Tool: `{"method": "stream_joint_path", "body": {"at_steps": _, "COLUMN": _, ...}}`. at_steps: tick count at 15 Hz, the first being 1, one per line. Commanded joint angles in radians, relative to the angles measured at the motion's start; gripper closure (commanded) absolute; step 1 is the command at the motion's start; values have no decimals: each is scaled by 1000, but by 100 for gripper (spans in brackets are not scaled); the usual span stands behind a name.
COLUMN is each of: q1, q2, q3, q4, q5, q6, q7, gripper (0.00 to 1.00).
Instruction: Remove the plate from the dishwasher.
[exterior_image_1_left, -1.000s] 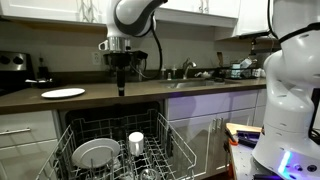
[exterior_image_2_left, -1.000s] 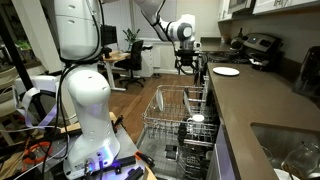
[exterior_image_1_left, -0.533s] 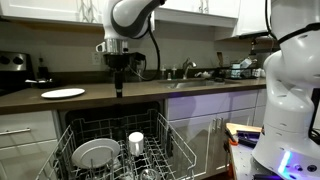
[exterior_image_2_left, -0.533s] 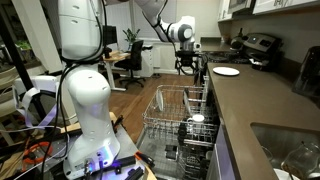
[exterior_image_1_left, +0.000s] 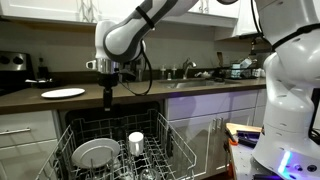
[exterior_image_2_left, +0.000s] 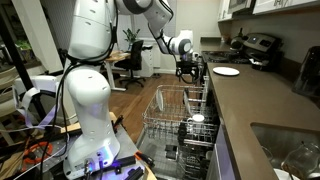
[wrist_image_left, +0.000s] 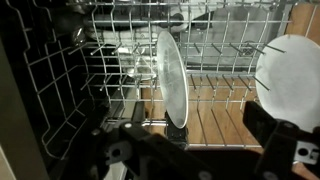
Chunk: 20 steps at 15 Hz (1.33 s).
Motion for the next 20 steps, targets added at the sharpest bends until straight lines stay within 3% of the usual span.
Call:
{"method": "stream_joint_path", "body": {"at_steps": 1, "q1": -9, "q2": 109, "q3": 28, "q4": 90, "q5": -14, "q6": 37, "q7": -19, "gripper": 0}}
{"method": "stream_joint_path", "body": {"at_steps": 12, "q1": 7, "q2": 316, "q3": 43, "q4": 253, "q5": -52, "q6": 23, "q7": -6, "gripper": 0}}
{"method": "stream_joint_path", "body": {"at_steps": 16, "q1": 20, "q2": 367, "q3": 42, "q4": 286, "q5": -77, "q6": 23, "q7": 1, "gripper": 20}}
{"method": "stream_joint_path", "body": {"at_steps": 19, "q1": 27, "q2": 393, "q3": 38, "q4": 304, "q5": -93, "q6": 24, "q7": 2, "gripper": 19}}
{"method": "stream_joint_path", "body": {"at_steps": 20, "q1": 26, "q2": 397, "q3": 38, "q4": 309, "q5": -97, "q6": 23, "q7": 1, "gripper": 44}}
